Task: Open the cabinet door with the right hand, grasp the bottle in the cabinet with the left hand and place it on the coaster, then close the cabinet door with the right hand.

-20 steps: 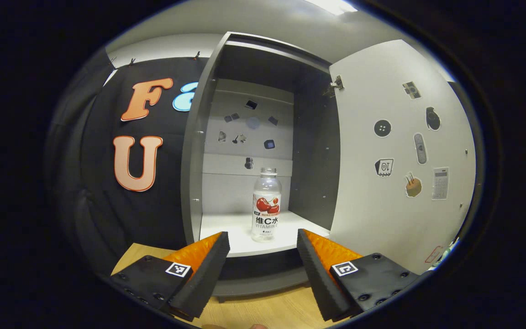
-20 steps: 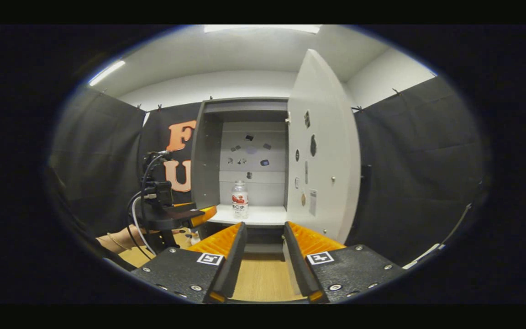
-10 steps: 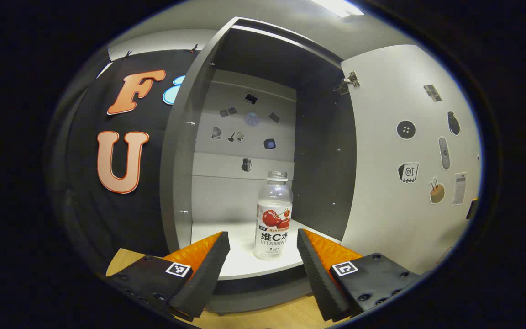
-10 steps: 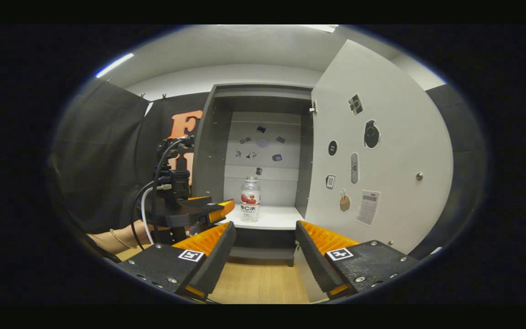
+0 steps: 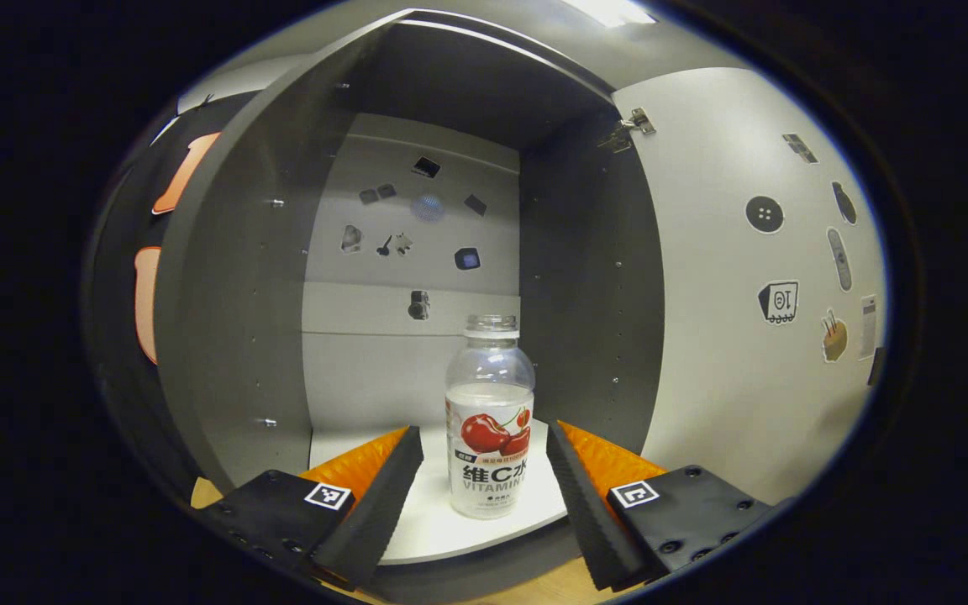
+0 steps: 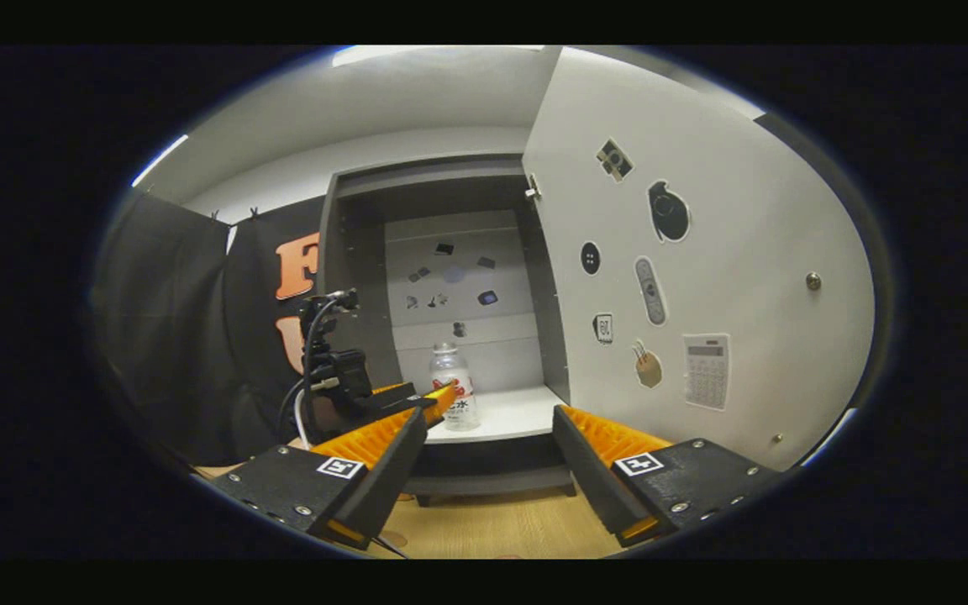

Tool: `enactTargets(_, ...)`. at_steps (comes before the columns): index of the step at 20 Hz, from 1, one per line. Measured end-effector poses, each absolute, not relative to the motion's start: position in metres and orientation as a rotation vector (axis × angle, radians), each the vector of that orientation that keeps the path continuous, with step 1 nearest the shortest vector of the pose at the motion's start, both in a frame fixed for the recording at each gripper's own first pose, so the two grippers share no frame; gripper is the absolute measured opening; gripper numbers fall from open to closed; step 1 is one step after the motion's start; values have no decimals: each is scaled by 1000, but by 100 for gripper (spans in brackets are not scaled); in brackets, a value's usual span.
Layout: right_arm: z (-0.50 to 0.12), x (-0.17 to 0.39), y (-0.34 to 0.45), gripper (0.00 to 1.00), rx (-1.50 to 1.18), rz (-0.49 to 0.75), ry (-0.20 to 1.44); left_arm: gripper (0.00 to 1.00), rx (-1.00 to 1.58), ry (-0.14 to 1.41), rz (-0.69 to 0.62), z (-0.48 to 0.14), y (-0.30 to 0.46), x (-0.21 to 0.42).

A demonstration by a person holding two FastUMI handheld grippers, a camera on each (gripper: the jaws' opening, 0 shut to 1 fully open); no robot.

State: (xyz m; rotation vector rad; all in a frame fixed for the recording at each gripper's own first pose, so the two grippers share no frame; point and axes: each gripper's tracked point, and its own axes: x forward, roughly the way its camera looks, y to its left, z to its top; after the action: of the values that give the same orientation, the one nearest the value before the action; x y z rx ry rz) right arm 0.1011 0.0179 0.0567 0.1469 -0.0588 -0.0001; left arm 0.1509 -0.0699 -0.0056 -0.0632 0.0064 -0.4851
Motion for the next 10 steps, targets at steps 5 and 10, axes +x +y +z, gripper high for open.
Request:
enactTargets(5,57,107,9,93,88,-67,-62,96,-51,42,-508,-23,-82,177)
enactTargets(10,50,111,16,93,51,-70,-38,97,-46,82,-542,-39,-92,191)
